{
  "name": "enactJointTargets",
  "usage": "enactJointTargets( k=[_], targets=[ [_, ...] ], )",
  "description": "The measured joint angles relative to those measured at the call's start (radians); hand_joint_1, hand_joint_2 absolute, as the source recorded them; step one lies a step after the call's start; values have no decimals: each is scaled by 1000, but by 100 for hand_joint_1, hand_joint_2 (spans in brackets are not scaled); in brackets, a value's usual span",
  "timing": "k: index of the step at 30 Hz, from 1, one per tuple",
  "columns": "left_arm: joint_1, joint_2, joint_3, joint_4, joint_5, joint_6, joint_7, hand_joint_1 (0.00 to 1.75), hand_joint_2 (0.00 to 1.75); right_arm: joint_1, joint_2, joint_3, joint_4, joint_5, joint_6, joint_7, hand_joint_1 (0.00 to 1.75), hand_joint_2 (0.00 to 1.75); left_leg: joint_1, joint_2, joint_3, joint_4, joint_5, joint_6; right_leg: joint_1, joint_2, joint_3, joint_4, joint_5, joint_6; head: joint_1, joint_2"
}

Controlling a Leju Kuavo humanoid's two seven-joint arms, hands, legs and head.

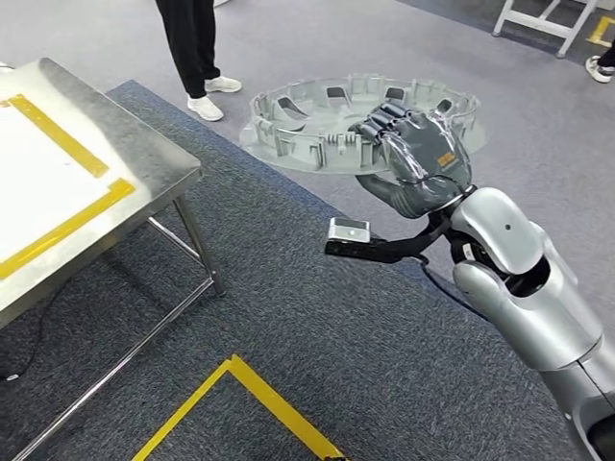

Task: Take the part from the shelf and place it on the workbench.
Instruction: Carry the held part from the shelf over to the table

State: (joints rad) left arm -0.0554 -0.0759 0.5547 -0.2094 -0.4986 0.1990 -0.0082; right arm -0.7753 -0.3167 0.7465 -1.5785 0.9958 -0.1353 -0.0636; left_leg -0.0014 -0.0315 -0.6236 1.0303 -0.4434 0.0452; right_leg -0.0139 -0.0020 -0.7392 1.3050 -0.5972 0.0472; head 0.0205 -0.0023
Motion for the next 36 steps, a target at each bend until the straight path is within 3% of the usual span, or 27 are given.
enactJointTargets(
  k=[2,4,6,8,9,11,13,14,15,17,19,21,23,24,26,28,29,30,31,33,34,36],
  targets=[
    [0,-2,16,0,27,-23,-11,0,175,9,-7,-1,0,0,-2,-3,175,175,0,-23,1,2,-1,-2,-2,12,42,-112,76,-4,0,0],
    [0,-3,35,0,50,-45,-19,0,175,12,-11,-4,0,0,-4,-6,175,175,-2,-41,-4,8,-3,-8,-6,45,100,-235,124,-9,-1,0],
    [-1,-4,51,0,62,-63,-26,0,175,16,-12,-6,1,1,-9,-9,175,175,-1,-55,-13,9,-1,-18,-6,61,121,-273,124,-13,-1,0],
    [-1,-3,64,0,67,-73,-29,0,175,18,-12,-6,1,2,-11,-10,175,175,1,-62,-15,8,0,-28,-7,45,125,-281,126,-21,-1,0],
    [-1,-4,70,0,68,-75,-30,0,175,19,-12,-6,1,2,-12,-9,175,175,0,-50,-19,19,-9,-33,-8,35,129,-283,127,-27,-3,0],
    [-1,-4,78,0,68,-77,-32,0,175,21,-13,-9,1,2,-11,-8,175,175,0,-10,-52,95,-56,-42,-10,16,135,-288,126,-36,-7,0],
    [-1,-5,83,0,68,-82,-36,0,175,24,-13,-12,1,3,-12,-8,175,175,3,14,-111,222,-110,-50,-9,-2,138,-288,123,-40,-9,0],
    [-1,-5,84,0,66,-84,-38,0,175,26,-13,-13,1,3,-12,-9,175,175,5,17,-131,265,-120,-53,-8,-11,139,-288,122,-41,-9,0],
    [-1,-5,85,0,62,-88,-42,0,175,28,-13,-13,1,3,-12,-11,175,175,6,19,-134,272,-111,-54,-8,-20,141,-287,120,-41,-10,0],
    [-1,-4,86,0,48,-96,-52,0,175,31,-13,-14,1,3,-12,-14,175,175,6,28,-92,185,-51,-51,-8,-35,147,-287,116,-38,-9,0],
    [-2,-3,85,0,33,-101,-65,0,175,32,-14,-16,1,3,-13,-16,175,175,-1,58,-32,62,-8,-45,-4,-49,153,-286,109,-32,-9,0],
    [-3,-3,85,0,22,-97,-75,0,175,34,-16,-19,1,4,-14,-17,175,175,-9,73,-9,10,-4,-36,1,-64,155,-286,105,-22,-9,0],
    [-1,-3,85,0,18,-86,-80,0,175,35,-18,-21,0,4,-15,-18,175,175,-7,58,-9,5,-4,-25,1,-74,156,-286,100,-11,-9,0],
    [0,-3,85,0,18,-80,-81,0,175,36,-20,-22,-1,4,-15,-18,175,175,-5,51,-7,2,-3,-19,-1,-66,153,-279,90,-6,-8,0],
    [0,-3,85,0,10,-67,-83,0,175,37,-23,-23,-2,5,-14,-19,175,175,0,37,-3,-2,0,-7,-4,-30,116,-204,47,0,-5,0],
    [-2,-2,84,0,-4,-58,-83,0,175,37,-27,-23,-3,7,-13,-23,175,175,-1,21,-3,-2,0,-2,-4,-5,45,-63,-8,1,-2,0],
    [-3,-2,84,0,-11,-55,-82,0,175,37,-28,-22,-3,8,-12,-24,175,175,-2,12,-2,-2,0,-1,-4,-2,15,-12,-19,1,-2,0],
    [-3,-2,84,0,-17,-52,-79,0,175,37,-28,-22,-3,9,-11,-25,175,175,-2,2,-1,-1,-1,-1,-4,-1,-1,7,-13,0,-2,0],
    [-3,-2,84,0,-22,-48,-76,0,175,37,-28,-21,-3,9,-10,-25,175,175,-2,-8,0,-1,-1,-1,-4,0,4,-18,14,-2,-2,0],
    [-3,-2,83,0,-31,-41,-68,0,175,36,-28,-22,-3,9,-8,-25,175,175,-2,-29,3,0,-3,-3,-5,18,58,-148,90,-8,-2,0],
    [-3,-3,83,0,-35,-37,-65,0,175,34,-28,-22,-3,9,-7,-25,175,175,-2,-38,1,3,-4,-6,-7,30,90,-215,114,-11,-3,0],
    [-3,-3,83,0,-42,-31,-59,0,175,31,-29,-21,-4,9,-7,-25,175,175,-1,-54,-6,5,-3,-16,-6,45,123,-276,125,-15,-3,0]
  ],
)
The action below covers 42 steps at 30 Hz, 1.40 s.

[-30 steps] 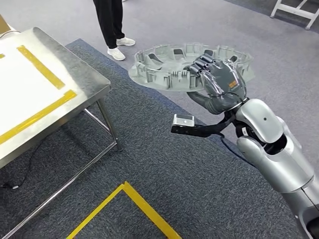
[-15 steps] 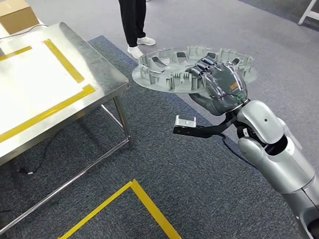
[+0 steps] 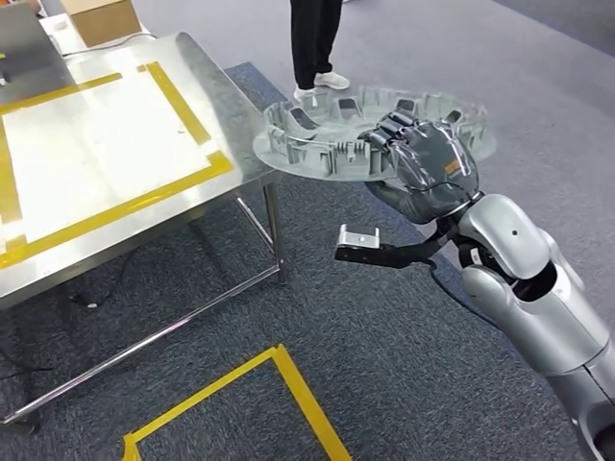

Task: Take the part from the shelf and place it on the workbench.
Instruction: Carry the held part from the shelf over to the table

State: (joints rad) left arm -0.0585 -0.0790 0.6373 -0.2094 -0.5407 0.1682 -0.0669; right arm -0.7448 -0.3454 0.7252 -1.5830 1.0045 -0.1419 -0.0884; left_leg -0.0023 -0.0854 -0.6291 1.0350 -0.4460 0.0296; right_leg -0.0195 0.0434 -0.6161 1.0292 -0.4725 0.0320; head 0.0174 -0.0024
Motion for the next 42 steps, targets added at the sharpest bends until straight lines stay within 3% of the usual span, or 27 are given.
enactJointTargets(
  k=[2,4,6,8,9,10,11,13,15,17,19,20,22,23,24,25,26,28,30,32,33,35,37,39,40,42],
  targets=[
    [3,2,0,0,-3,4,5,0,175,-1,0,1,-2,0,0,0,175,175,2,-13,-4,-2,3,-11,1,-12,7,-6,0,-6,0,0],
    [4,2,0,0,-5,7,7,0,175,-1,0,1,-3,0,0,0,175,175,0,12,-14,23,-17,-22,-3,-30,13,-13,2,-17,-5,0],
    [4,1,-1,0,-6,8,7,0,175,-1,-1,0,-4,0,1,2,175,175,1,57,-54,118,-71,-34,-4,-48,18,-16,1,-26,-11,0],
    [4,1,-1,0,-6,8,7,0,175,-1,-1,1,-4,1,1,3,175,175,8,72,-110,242,-121,-44,-3,-64,19,-16,0,-29,-12,0],
    [4,1,-1,0,-8,8,7,0,175,-1,-1,1,-4,1,1,2,175,175,10,74,-124,273,-124,-47,-3,-72,20,-16,-2,-29,-12,0],
    [4,1,-1,0,-10,8,7,0,175,0,-1,2,-4,1,1,1,175,175,12,76,-117,259,-105,-49,-3,-79,21,-16,-3,-28,-12,0],
    [4,2,-1,0,-12,8,7,0,175,0,-1,2,-4,0,1,1,175,175,13,80,-93,212,-73,-49,-3,-87,24,-15,-5,-27,-12,0],
    [3,2,-1,0,-15,7,7,0,175,1,-2,2,-5,0,0,0,175,175,8,111,-27,75,-15,-43,1,-100,29,-14,-10,-20,-13,0],
    [1,2,-1,0,-19,6,7,0,175,1,-4,0,-6,0,0,1,175,175,0,134,3,6,-2,-32,7,-113,29,-12,-13,-11,-12,0],
    [0,2,-1,0,-23,5,7,0,175,2,-7,-1,-8,0,-1,1,175,175,-3,123,3,1,-7,-20,8,-130,32,-14,-15,0,-11,0],
    [3,0,-2,0,-27,6,6,0,175,4,-10,-2,-10,0,-1,2,175,175,1,106,6,-4,-4,-7,5,-115,25,4,-34,10,-10,0],
    [2,0,-2,0,-29,6,6,0,175,5,-12,-4,-11,0,-1,2,175,175,3,99,8,-7,-2,0,3,-95,8,39,-55,14,-7,0],
    [0,-1,-2,0,-33,6,6,0,175,10,-17,-6,-13,0,-2,2,175,175,6,82,8,-8,-1,9,1,-56,-55,164,-113,17,-3,0],
    [-1,-2,-2,0,-34,6,6,0,175,14,-19,-7,-13,0,-3,2,175,175,5,72,8,-8,-1,10,1,-50,-89,228,-135,17,-2,0],
    [-1,-3,-2,0,-35,6,6,0,175,19,-21,-7,-13,0,-3,3,175,175,5,61,8,-8,-2,10,2,-47,-111,264,-138,17,-2,0],
    [-1,-3,-2,0,-35,5,6,0,175,23,-21,-8,-13,0,-3,3,175,175,4,51,9,-7,-2,10,2,-45,-115,263,-123,16,-1,0],
    [0,-4,-2,0,-35,3,6,0,175,26,-21,-8,-13,0,-3,4,175,175,4,40,9,-6,-2,10,2,-43,-100,222,-91,14,-1,0],
    [0,-5,-2,0,-36,1,6,0,175,30,-21,-9,-13,1,-3,6,175,175,3,22,7,-3,-3,6,-1,-19,-37,87,-25,9,-2,0],
    [0,-5,-2,0,-37,0,5,0,175,32,-22,-11,-14,2,-5,6,175,175,3,6,0,1,-3,-2,-2,3,5,6,-5,5,-3,0],
    [1,-4,-2,0,-38,0,5,0,175,35,-22,-11,-15,3,-6,6,175,175,5,-8,-4,1,1,-12,-1,-3,11,-3,-9,1,-3,0],
    [3,-4,-2,0,-39,0,5,0,175,35,-21,-11,-15,3,-6,6,175,175,5,-7,-6,2,-1,-17,-2,-11,13,-5,-8,-4,-3,0],
    [4,-3,-2,0,-42,0,5,0,175,36,-22,-13,-17,3,-6,7,175,175,3,25,-23,42,-28,-29,-6,-30,19,-10,-7,-15,-8,0],
    [3,-4,-2,0,-45,1,4,0,175,38,-23,-17,-17,5,-7,8,175,175,6,64,-72,152,-84,-40,-5,-48,23,-10,-10,-24,-12,0],
    [3,-4,-2,0,-46,1,4,0,175,41,-23,-19,-18,7,-7,9,175,175,10,73,-121,258,-119,-45,-4,-65,25,-10,-13,-27,-13,0],
    [3,-4,-2,0,-47,2,3,0,175,43,-23,-19,-18,7,-7,9,175,175,11,74,-126,268,-111,-46,-4,-73,27,-10,-15,-27,-13,0],
    [3,-3,-2,0,-49,3,3,0,175,47,-23,-19,-18,7,-7,8,175,175,10,83,-84,181,-50,-42,-3,-88,34,-10,-19,-24,-13,0]
  ],
)
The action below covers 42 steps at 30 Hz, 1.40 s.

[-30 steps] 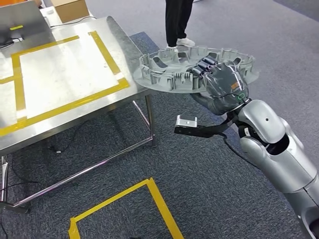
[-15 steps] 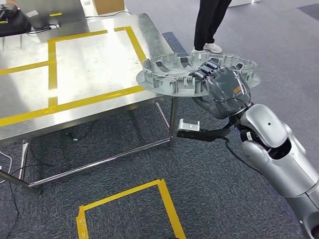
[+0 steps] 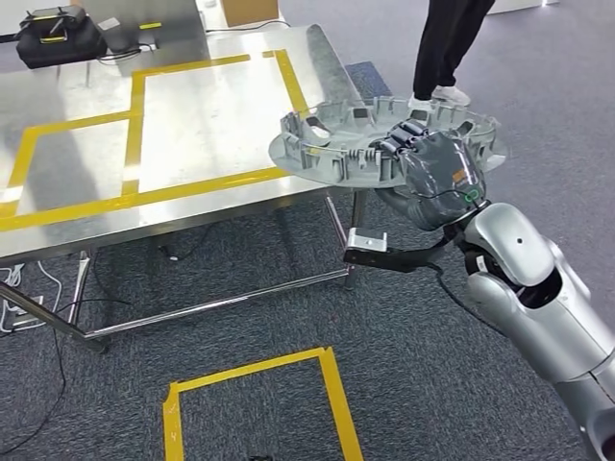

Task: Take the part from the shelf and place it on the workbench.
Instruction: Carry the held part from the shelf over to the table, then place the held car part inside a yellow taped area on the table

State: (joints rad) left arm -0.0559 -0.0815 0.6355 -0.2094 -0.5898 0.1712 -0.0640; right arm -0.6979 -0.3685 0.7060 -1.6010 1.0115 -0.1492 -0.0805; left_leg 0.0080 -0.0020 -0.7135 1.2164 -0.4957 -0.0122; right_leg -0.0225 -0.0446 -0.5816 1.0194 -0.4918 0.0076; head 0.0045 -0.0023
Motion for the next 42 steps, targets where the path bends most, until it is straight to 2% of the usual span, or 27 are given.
enactJointTargets(
  k=[2,4,6,8,9,11,12,13,14,15,17,18,19,21,23,25,26,28,29,30,31,32,34,37,39,40,42],
  targets=[
    [-1,1,0,0,-2,0,-1,0,175,1,0,-1,0,0,0,0,175,175,-9,31,60,-123,46,10,4,-14,6,1,-6,7,0,0],
    [-3,1,0,0,-3,1,-2,0,175,2,0,-2,0,0,-1,0,175,175,-17,49,82,-174,48,20,10,-29,7,1,-11,16,1,0],
    [-3,1,0,0,-5,2,-3,0,175,2,0,-5,-1,1,-2,0,175,175,-17,34,81,-181,47,29,10,-46,9,0,-15,25,2,0],
    [-1,0,0,0,-7,4,-5,0,175,2,0,-6,-2,1,-3,0,175,175,-12,18,87,-189,51,40,7,-27,-2,25,-38,34,6,0],
    [-1,0,0,0,-9,5,-6,0,175,3,-1,-7,-2,1,-3,-1,175,175,-9,9,89,-193,53,45,6,-6,-24,71,-63,37,9,0],
    [-3,0,0,0,-13,7,-8,0,175,6,-2,-8,-3,1,-5,-1,175,175,-7,-8,89,-193,54,50,4,33,-92,209,-122,41,14,0],
    [-4,-1,0,0,-15,7,-8,0,175,8,-2,-8,-3,1,-6,-2,175,175,-7,-17,90,-193,53,51,4,39,-125,267,-137,43,14,0],
    [-4,-1,0,0,-16,7,-9,0,175,10,-2,-8,-3,1,-6,-2,175,175,-7,-27,91,-193,53,52,4,41,-143,291,-133,43,15,0],
    [-3,-2,0,0,-16,8,-9,0,175,11,-3,-8,-3,1,-7,-2,175,175,-6,-38,92,-192,53,51,4,43,-141,272,-108,43,15,0],
    [-3,-3,0,0,-17,8,-10,0,175,12,-3,-8,-3,2,-7,-2,175,175,-6,-49,92,-191,52,51,3,46,-122,220,-69,42,15,0],
    [-3,-4,0,0,-19,9,-11,0,175,12,-3,-8,-4,3,-7,-2,175,175,-6,-68,90,-186,50,45,-1,74,-61,80,-5,38,16,0],
    [-4,-4,0,0,-20,10,-12,0,175,12,-3,-8,-4,4,-7,-2,175,175,-6,-76,86,-183,50,40,-2,86,-39,37,7,36,15,0],
    [-3,-4,0,0,-22,10,-13,0,175,12,-3,-8,-4,4,-8,-2,175,175,-6,-84,82,-182,51,34,-3,95,-27,16,8,33,15,0],
    [-1,-3,0,0,-25,12,-14,0,175,14,-3,-7,-4,5,-10,-2,175,175,-5,-96,76,-181,53,23,-2,85,-22,12,6,25,14,0],
    [0,-3,0,0,-27,13,-15,0,175,15,-3,-7,-5,6,-10,-2,175,175,-7,-72,67,-159,37,13,-4,67,-16,8,7,14,10,0],
    [-1,-3,0,0,-28,14,-15,0,175,17,-4,-8,-5,6,-10,-1,175,175,-7,-26,30,-71,-14,2,-4,48,-12,5,5,3,4,0],
    [-1,-4,0,0,-28,14,-15,0,175,17,-4,-9,-5,7,-10,0,175,175,-4,-15,5,-13,-42,-1,-3,41,-11,5,4,0,2,0],
    [-1,-4,0,0,-28,14,-16,0,175,18,-4,-8,-5,8,-10,-1,175,175,-1,-9,-40,85,-78,-6,-2,28,-10,5,2,-2,2,0],
    [-1,-4,0,0,-29,14,-16,0,175,18,-4,-8,-5,8,-10,-1,175,175,0,-8,-47,101,-76,-7,-2,23,-9,5,2,-2,2,0],
    [-1,-4,0,0,-29,14,-16,0,175,18,-4,-8,-5,7,-10,-1,175,175,0,-8,-41,92,-59,-7,-2,18,-7,6,0,-2,1,0],
    [-1,-4,0,0,-30,14,-16,0,175,19,-4,-8,-5,7,-10,-2,175,175,1,-7,-19,46,-28,-4,-1,14,-5,6,-1,0,1,0],
    [-1,-4,0,0,-31,14,-17,0,175,19,-4,-8,-5,7,-10,-2,175,175,0,-5,15,-25,10,0,-1,10,-1,5,-3,2,1,0],
    [-1,-3,0,0,-33,15,-17,0,175,19,-4,-8,-5,7,-11,-3,175,175,-2,2,68,-134,52,9,0,3,3,5,-6,5,2,0],
    [-1,-2,0,0,-34,15,-18,0,175,19,-4,-8,-5,7,-11,-3,175,175,-4,5,82,-158,53,12,1,1,3,5,-7,6,3,0],
    [-1,-2,0,0,-36,15,-18,0,175,19,-4,-8,-5,7,-11,-2,175,175,-7,4,86,-170,47,18,4,-2,2,3,-7,16,3,0],
    [-1,-2,0,0,-37,15,-21,0,175,19,-4,-9,-5,8,-12,-2,175,175,-6,3,89,-180,46,25,4,6,-14,29,-23,24,4,0],
    [-3,-3,0,0,-40,13,-28,0,175,20,-4,-9,-5,11,-13,-1,175,175,-4,-2,94,-194,47,41,3,27,-78,151,-84,40,6,0]
  ],
)
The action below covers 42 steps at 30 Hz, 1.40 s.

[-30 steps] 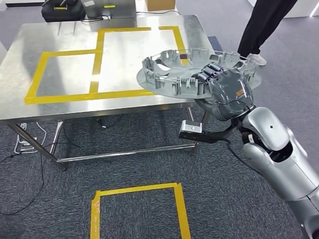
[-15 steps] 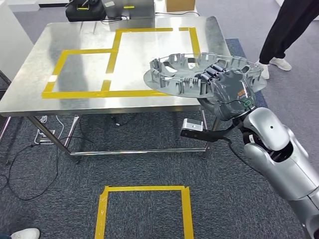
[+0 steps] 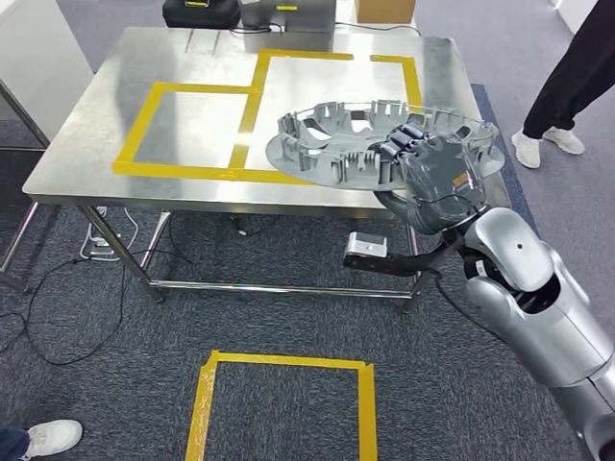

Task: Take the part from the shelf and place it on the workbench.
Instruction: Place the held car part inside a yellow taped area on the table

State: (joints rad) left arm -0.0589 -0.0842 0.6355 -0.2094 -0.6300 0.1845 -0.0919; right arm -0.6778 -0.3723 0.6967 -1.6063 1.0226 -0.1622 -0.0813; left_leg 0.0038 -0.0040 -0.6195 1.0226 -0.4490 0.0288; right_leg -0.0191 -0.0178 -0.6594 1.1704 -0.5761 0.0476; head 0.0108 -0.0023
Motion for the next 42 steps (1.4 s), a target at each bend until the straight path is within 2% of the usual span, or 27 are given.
enactJointTargets(
  k=[1,2,3,4,5,7,8,11,12,14,16,17,18,19,21,22,24,27,29,31,32,33,34,35,37,39,42],
  targets=[
    [-1,0,0,0,-2,-2,-5,0,175,1,0,0,0,2,-2,0,175,175,2,-2,2,-3,1,5,-1,12,-43,80,-33,3,1,0],
    [-2,-1,0,0,-4,-5,-10,0,175,3,0,0,0,4,-3,1,175,175,1,-4,3,-2,0,5,-1,14,-70,127,-43,5,1,0],
    [-2,-2,0,0,-5,-9,-16,0,175,5,0,0,0,6,-5,2,175,175,1,-7,3,-2,0,5,-1,15,-77,132,-30,5,2,0],
    [-1,-2,0,0,-7,-13,-22,0,175,6,0,0,0,10,-7,5,175,175,2,-10,4,-1,-1,5,-1,15,-66,100,0,5,2,0],
    [-1,-2,0,0,-9,-16,-29,0,175,7,0,-1,0,15,-8,8,175,175,2,-13,5,0,-3,3,-2,15,-37,31,42,4,2,0],
    [-2,-2,0,0,-10,-22,-38,0,175,7,0,-5,0,27,-16,13,175,175,0,-18,3,7,-7,-4,-1,18,26,-96,91,0,1,0],
    [-2,-2,0,0,-10,-24,-41,0,175,8,0,-8,0,32,-22,15,175,175,-1,-19,0,10,-7,-9,-1,20,44,-132,99,-3,1,0],
    [0,1,0,0,-10,-30,-45,0,175,9,0,-14,0,42,-33,18,175,175,-2,-20,-4,12,-7,-22,0,20,51,-141,96,-18,1,0],
    [0,2,0,0,-11,-31,-47,0,175,9,0,-15,0,44,-34,19,175,175,-2,-18,-7,22,-16,-27,-1,18,53,-143,97,-24,-1,0],
    [0,4,0,0,-15,-33,-52,0,175,9,0,-19,0,48,-36,22,175,175,1,-11,-38,96,-61,-37,-5,14,57,-147,97,-36,-3,0],
    [1,4,0,0,-18,-34,-56,0,175,11,0,-21,0,53,-40,25,175,175,3,-8,-98,231,-121,-44,-4,12,58,-147,96,-41,-5,0],
    [1,4,0,0,-18,-35,-58,0,175,13,0,-21,0,54,-41,25,175,175,4,-8,-121,281,-136,-46,-4,12,59,-147,96,-42,-5,0],
    [1,4,0,0,-19,-36,-60,0,175,14,1,-21,0,55,-43,25,175,175,4,-8,-128,297,-131,-45,-4,12,60,-146,95,-42,-5,0],
    [1,4,0,0,-19,-38,-61,0,175,15,1,-21,0,56,-43,25,175,175,4,-8,-117,273,-106,-43,-3,12,62,-146,94,-42,-5,0],
    [1,5,0,0,-20,-40,-65,0,175,16,1,-22,0,56,-43,25,175,175,2,-6,-56,143,-36,-34,-2,12,68,-146,92,-39,-5,0],
    [0,6,0,0,-20,-41,-66,0,175,16,1,-22,0,57,-43,25,175,175,0,-5,-27,80,-14,-29,0,12,69,-146,90,-36,-5,0],
    [-1,7,0,0,-20,-40,-68,0,175,16,1,-23,0,58,-45,25,175,175,-4,-3,0,18,-6,-22,2,12,67,-147,89,-27,-4,0],
    [0,7,0,0,-21,-40,-70,0,175,17,1,-24,-1,59,-46,26,175,175,-2,-3,5,3,-5,-10,0,10,61,-144,83,-10,-3,0],
    [0,7,0,0,-22,-40,-73,0,175,16,1,-25,-2,59,-47,25,175,175,2,-3,10,-6,-1,1,-1,13,31,-83,43,-2,-1,0],
    [-2,6,0,0,-22,-41,-74,0,175,17,1,-25,-3,59,-48,24,175,175,2,-4,10,-6,-1,6,-1,15,-31,49,-17,1,1,0],
    [-2,6,0,0,-23,-43,-75,0,175,18,1,-25,-3,59,-49,23,175,175,1,-4,10,-6,-2,7,-1,15,-60,105,-34,3,2,0],
    [-1,6,0,0,-24,-45,-75,0,175,19,1,-25,-3,59,-50,23,175,175,1,-5,10,-6,-2,7,-1,15,-75,131,-32,4,2,0],
    [-1,6,0,0,-26,-48,-75,0,175,19,1,-25,-3,59,-50,23,175,175,2,-7,11,-5,-3,6,-1,15,-71,115,-10,4,2,0],
    [-1,5,0,0,-27,-50,-75,0,175,19,1,-25,-3,59,-50,24,175,175,2,-8,11,-3,-4,5,-1,15,-50,64,24,4,2,0],
    [-1,4,0,0,-28,-53,-75,0,175,18,1,-27,-3,60,-50,24,175,175,1,-11,10,4,-9,-2,-1,15,15,-73,83,1,3,0],
    [-1,5,0,0,-30,-54,-75,0,175,18,1,-28,-4,60,-52,23,175,175,-3,-12,4,10,-11,-11,0,17,50,-139,95,-5,2,0],
    [0,7,0,0,-33,-55,-75,0,175,20,1,-29,-4,61,-54,23,175,175,-5,-11,2,15,-16,-21,-1,17,54,-141,93,-19,1,0]
  ],
)
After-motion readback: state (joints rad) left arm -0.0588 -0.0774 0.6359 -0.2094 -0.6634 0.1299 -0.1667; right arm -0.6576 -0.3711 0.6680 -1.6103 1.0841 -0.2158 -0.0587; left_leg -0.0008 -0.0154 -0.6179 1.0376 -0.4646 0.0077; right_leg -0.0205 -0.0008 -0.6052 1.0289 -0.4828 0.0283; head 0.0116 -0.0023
